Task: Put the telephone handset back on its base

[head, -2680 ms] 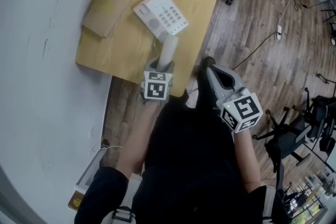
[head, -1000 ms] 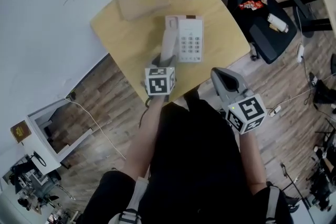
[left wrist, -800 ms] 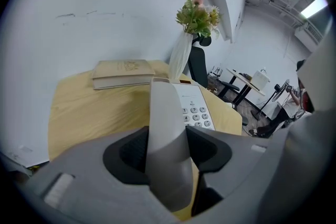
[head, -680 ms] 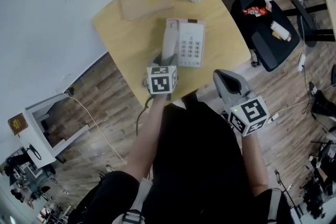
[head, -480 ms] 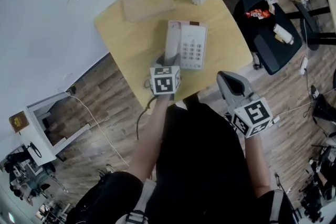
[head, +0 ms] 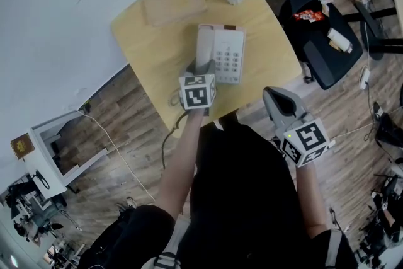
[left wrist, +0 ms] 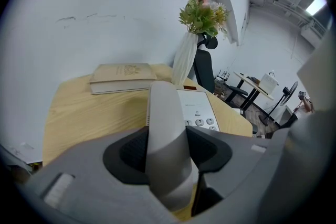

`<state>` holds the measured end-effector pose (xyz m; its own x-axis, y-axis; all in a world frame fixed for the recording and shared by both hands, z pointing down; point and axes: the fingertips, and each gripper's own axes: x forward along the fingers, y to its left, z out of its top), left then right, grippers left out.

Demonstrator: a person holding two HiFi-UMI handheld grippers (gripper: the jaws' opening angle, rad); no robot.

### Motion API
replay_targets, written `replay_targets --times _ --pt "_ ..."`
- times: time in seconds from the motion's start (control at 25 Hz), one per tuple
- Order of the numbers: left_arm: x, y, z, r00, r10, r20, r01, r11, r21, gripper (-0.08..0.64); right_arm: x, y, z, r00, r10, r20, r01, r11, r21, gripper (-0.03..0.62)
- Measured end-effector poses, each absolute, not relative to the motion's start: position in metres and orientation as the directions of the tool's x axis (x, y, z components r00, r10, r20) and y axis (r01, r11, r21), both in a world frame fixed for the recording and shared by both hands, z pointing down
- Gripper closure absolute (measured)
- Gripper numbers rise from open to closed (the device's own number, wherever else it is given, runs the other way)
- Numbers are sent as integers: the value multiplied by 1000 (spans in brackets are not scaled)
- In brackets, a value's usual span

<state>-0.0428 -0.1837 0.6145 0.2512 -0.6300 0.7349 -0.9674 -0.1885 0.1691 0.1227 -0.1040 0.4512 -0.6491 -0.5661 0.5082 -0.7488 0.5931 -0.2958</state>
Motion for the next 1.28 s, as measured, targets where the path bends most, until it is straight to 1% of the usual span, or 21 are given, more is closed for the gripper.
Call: replay_targets --times 0.44,0.92,1.28 --pt "-42 -191 620 221 -641 735 -974 -184 132 335 126 -96 454 -649 -563 513 -749 589 -302 589" --pt "-42 -197 624 194 -655 730 -971 -236 47 322 131 -91 457 -638 -566 521 -758 580 -298 589" --pt "-36 -195 621 210 -658 724 -961 -276 28 283 132 -88 457 -637 -570 518 -760 577 -299 589"
